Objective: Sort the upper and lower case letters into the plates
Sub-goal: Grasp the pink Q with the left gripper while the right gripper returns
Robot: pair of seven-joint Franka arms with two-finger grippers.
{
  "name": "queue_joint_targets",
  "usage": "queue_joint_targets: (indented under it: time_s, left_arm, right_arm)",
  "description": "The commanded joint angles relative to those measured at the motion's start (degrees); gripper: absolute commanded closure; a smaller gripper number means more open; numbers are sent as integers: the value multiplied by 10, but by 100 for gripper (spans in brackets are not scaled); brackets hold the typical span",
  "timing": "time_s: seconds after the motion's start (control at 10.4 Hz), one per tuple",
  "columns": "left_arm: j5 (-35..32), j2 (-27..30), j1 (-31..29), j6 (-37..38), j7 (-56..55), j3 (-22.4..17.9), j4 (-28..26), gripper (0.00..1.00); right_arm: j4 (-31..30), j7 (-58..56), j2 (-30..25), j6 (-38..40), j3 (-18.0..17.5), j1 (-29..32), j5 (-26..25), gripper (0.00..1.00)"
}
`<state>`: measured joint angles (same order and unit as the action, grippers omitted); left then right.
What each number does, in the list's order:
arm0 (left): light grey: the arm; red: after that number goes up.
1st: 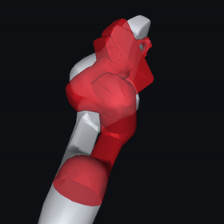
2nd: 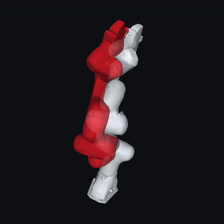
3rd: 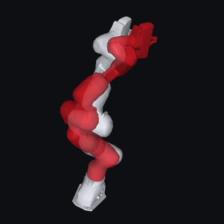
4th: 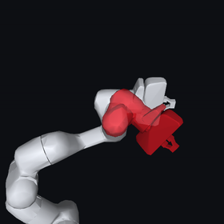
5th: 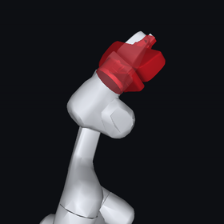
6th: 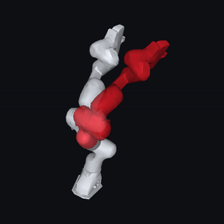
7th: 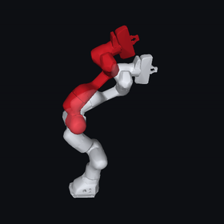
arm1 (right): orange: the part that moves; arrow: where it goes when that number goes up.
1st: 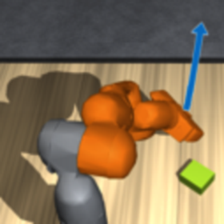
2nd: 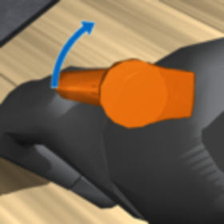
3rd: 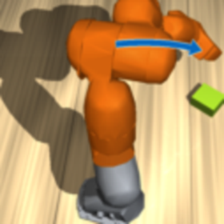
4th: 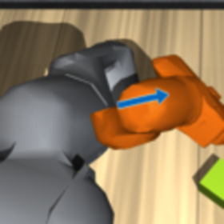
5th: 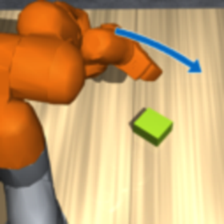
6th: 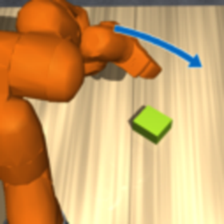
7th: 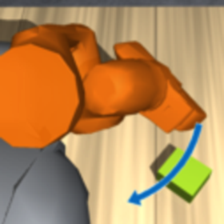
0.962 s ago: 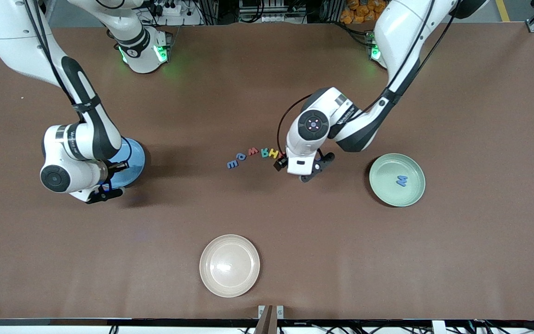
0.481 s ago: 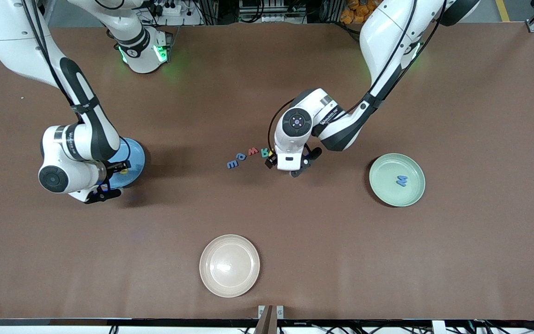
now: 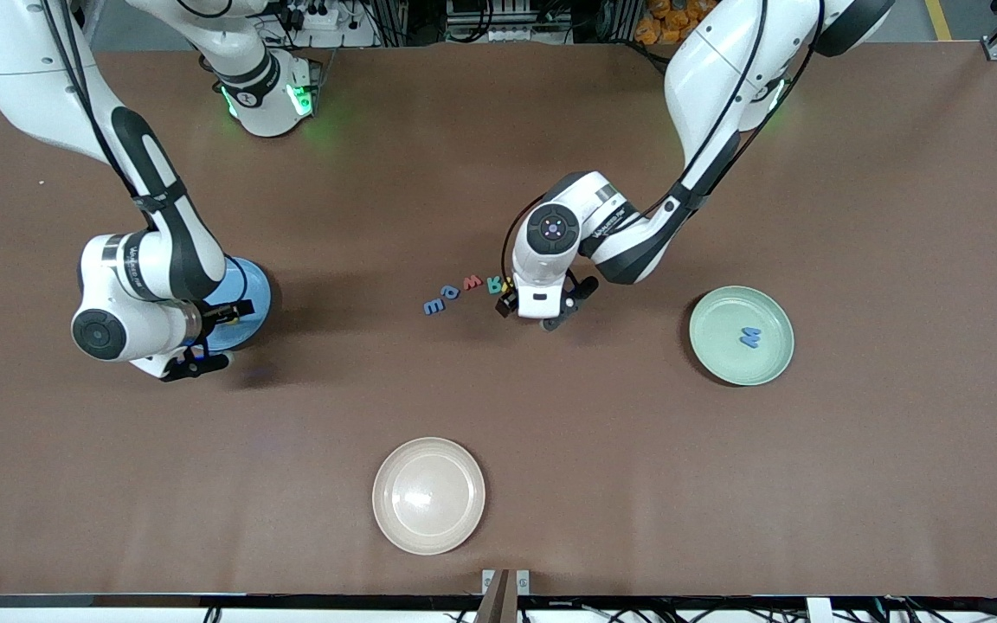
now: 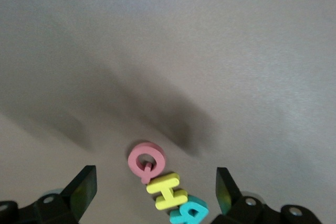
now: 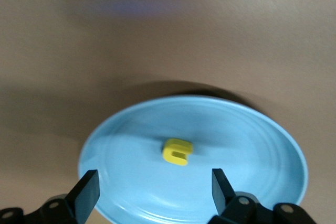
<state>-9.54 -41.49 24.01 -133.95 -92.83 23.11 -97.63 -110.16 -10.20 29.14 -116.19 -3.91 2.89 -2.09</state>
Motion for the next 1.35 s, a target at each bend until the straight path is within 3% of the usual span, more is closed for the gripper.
queue_joint_targets:
  time_s: [0.0,0.19,0.38,0.77,1.15,1.25]
  left_arm:
    - [-21,4,5,-30,-24,-4,-20,0]
    - [-21,4,5,-54,-36,-7,-38,0]
    - [-22,1,7,-57,-37,-9,-40,0]
    - [-45,-10,9,-58,-51,-9,-39,0]
    - [-45,-14,10,-69,-52,-9,-39,0]
    - [-45,-14,10,-69,-52,-9,-39,11]
  right_arm:
    - [9,61,2,1,-4,-27,31,6]
    - [14,133,3,0,-5,-60,45,6]
    - [24,191,4,-1,-4,-101,90,6]
    - [57,340,17,-1,-5,-155,104,6]
    - [86,403,37,-3,-5,-187,149,6]
    - [87,419,38,-10,-4,-192,157,6]
